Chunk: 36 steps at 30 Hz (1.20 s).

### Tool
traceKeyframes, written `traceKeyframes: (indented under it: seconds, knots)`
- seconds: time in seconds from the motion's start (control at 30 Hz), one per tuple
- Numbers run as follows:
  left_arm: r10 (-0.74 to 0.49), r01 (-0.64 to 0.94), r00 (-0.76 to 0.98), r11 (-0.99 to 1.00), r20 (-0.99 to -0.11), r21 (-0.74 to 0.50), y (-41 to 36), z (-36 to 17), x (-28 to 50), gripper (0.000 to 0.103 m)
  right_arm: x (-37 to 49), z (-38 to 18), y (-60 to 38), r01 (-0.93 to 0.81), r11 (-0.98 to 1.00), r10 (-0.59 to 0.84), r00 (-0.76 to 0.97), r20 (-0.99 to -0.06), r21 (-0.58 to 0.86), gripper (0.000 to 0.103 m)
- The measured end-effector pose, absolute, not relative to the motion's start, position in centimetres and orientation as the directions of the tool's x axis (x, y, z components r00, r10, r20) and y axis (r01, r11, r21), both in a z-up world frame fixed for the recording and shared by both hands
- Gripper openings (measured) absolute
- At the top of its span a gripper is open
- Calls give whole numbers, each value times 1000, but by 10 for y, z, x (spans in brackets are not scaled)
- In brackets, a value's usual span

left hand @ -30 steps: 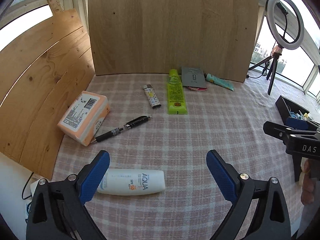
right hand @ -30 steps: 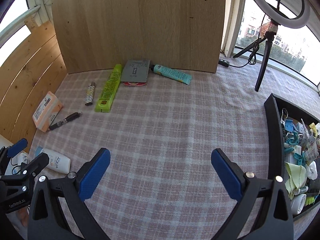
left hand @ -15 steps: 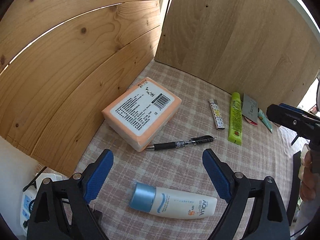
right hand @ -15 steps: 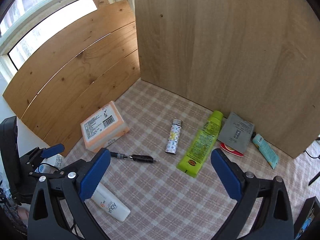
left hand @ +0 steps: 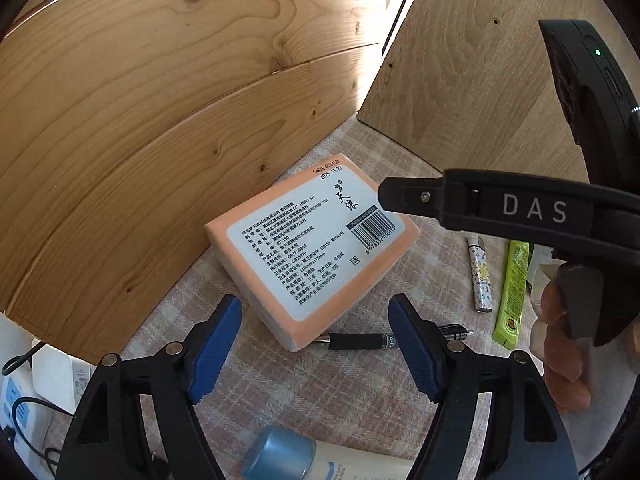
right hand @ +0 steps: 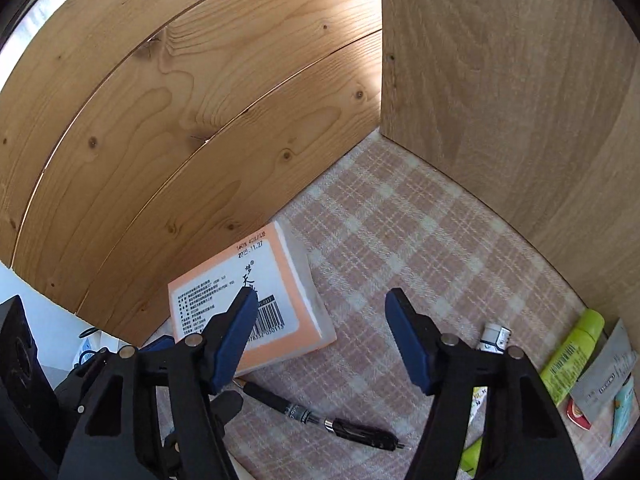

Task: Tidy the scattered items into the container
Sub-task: 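Move the left tool to the orange tissue pack and close on it, then carry the tissue pack with the left tool and release it into the black tray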

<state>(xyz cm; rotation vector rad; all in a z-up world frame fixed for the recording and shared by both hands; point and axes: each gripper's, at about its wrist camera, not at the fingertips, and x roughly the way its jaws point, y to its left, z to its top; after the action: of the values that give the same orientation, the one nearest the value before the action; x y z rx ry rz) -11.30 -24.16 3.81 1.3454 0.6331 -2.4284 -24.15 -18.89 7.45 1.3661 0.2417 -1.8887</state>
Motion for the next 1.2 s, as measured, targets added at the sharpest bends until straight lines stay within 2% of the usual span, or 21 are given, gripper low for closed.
traceKeyframes:
  seconds: [0.13, 0.2, 0.3, 0.33, 0.57, 0.8, 1.03, 1.2]
  knots:
    - [-30, 450, -513, -861, -858, -239, -244, 30, -122, 73, -244, 63, -201, 672, -678, -466, -81, -881, 297, 65]
    - [-17, 450, -517, -856, -856, -255, -247, 27, -123, 73, -243, 57, -202, 664, -679, -467, -60, -882, 313, 62]
    - [-10, 455, -528, -847, -849, -273, -251, 27, -123, 72, -240, 55, -199, 637, -674, -498, -18, -867, 374, 46]
    - [-12, 459, -528, -846, -849, -273, -252, 27, -122, 71, -239, 55, -198, 628, -678, -501, -12, -865, 383, 44]
    - [-1, 464, -551, -831, -835, -305, -250, 39, -113, 70, -213, 68, -180, 641, -686, -473, -35, -880, 343, 43]
    - [6, 373, -603, -882, -798, -289, -219, 79, -101, 70, -195, 101, -132, 562, -722, -529, -73, -846, 403, 43]
    - [66, 202, -655, -944, -753, -259, -146, 125, -88, 71, -167, 152, -46, 474, -778, -552, -204, -808, 412, 43]
    - [162, 45, -665, -966, -729, -255, -73, 149, -79, 71, -143, 177, 38, 383, -829, -530, -310, -789, 407, 43]
